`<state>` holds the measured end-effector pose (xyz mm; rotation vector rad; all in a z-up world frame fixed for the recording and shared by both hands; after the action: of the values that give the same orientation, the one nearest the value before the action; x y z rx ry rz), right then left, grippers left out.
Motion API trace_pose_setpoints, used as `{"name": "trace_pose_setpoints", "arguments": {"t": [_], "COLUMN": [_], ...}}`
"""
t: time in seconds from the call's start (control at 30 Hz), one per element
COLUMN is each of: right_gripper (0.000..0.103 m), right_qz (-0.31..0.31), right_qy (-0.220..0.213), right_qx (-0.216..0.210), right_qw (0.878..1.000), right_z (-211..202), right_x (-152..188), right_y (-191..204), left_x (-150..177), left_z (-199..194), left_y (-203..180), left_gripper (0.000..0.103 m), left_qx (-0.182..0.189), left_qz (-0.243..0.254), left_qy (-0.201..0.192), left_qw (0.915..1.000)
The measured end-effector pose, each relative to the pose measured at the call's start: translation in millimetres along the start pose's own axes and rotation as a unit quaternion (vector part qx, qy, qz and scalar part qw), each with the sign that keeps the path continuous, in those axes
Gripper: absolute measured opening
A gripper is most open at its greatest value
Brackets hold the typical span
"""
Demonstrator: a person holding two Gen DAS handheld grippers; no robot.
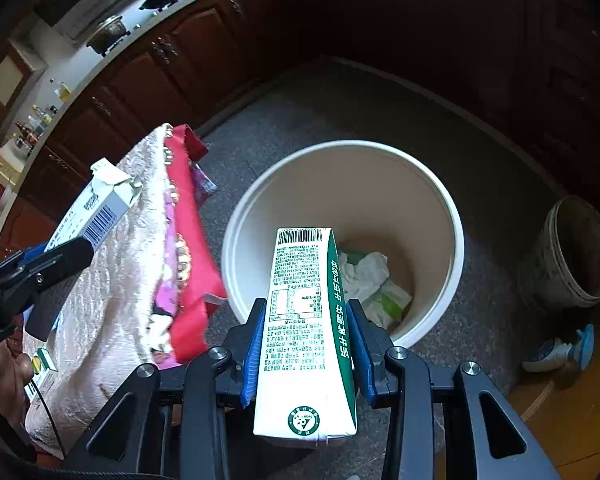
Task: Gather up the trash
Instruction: 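Carry the medicine box and milk carton over the white bucket with both tools, then open both tools to drop the box and carton into the bucket, then move both tools back over the remaining trash on the table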
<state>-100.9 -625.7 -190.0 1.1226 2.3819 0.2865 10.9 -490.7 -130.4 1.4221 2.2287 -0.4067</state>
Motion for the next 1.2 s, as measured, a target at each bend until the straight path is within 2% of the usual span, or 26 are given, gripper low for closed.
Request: {"name": "trace_pose_setpoints", "arguments": {"t": [0.23, 0.47, 0.5, 0.57, 0.6, 0.63, 0.7, 0.87, 0.93, 1.0, 1.2], "right_gripper": [0.037, 0.037, 0.038, 0.053, 0.055, 0.055, 0.055, 0.056, 0.059, 0.063, 0.064], "right_qz": [0.01, 0.031, 0.033, 0.04, 0.043, 0.046, 0.048, 0.051, 0.05, 0.046, 0.023], "right_qy": [0.002, -0.006, -0.007, -0.01, -0.012, -0.011, -0.009, -0.006, -0.007, -0.01, -0.023], "right_qx": [0.005, 0.015, 0.017, 0.019, 0.017, 0.016, 0.02, 0.018, 0.02, 0.022, 0.029], "right_qw": [1.0, 0.999, 0.999, 0.999, 0.999, 0.999, 0.999, 0.999, 0.999, 0.999, 0.999], "right_z": [8.2, 12.9, 13.4, 13.5, 13.4, 13.5, 14.0, 12.2, 10.7, 9.0, 1.4], "right_x": [-2.4, -11.7, -12.8, -13.5, -13.7, -13.5, -11.6, -7.4, -6.6, -5.8, -2.7], "right_y": [-7.8, -12.0, -12.9, -14.9, -15.4, -16.6, -18.5, -22.0, -22.3, -19.3, -3.4], "left_x": [-3.7, -8.0, -8.6, -9.2, -9.2, -9.2, -8.8, -6.1, -3.5, 0.5, 8.3], "left_z": [18.7, 33.7, 35.1, 36.4, 36.7, 36.7, 35.5, 31.2, 28.0, 21.8, 5.9], "left_y": [-6.5, -5.1, -4.5, -3.6, -3.5, -3.2, -2.6, -2.6, -0.1, -0.6, 7.9], "left_gripper": [0.044, 0.044, 0.045, 0.047, 0.051, 0.059, 0.061, 0.062, 0.062, 0.062, 0.062], "left_qx": [0.004, 0.028, 0.031, 0.04, 0.042, 0.044, 0.048, 0.044, 0.042, 0.035, 0.01], "left_qz": [0.002, -0.021, -0.025, -0.032, -0.033, -0.034, -0.034, -0.033, -0.037, -0.039, -0.051], "left_qy": [0.01, 0.016, 0.015, 0.011, 0.011, 0.009, 0.005, 0.007, 0.005, 0.002, -0.01], "left_qw": [0.9999, 0.9993, 0.9991, 0.9986, 0.9985, 0.9984, 0.9983, 0.9985, 0.9984, 0.9986, 0.9986]}}
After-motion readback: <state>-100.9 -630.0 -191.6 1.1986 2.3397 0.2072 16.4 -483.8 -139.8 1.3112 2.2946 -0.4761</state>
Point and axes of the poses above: each gripper's, at about its wrist camera, not at the fingertips, and z roughly the way its jaws point, y to its left, x to its underside, the point moved 7 cm from there along z, roughly the way its jaws point, and after that the axes turned 14 degrees about z, right-handed, at the moved point
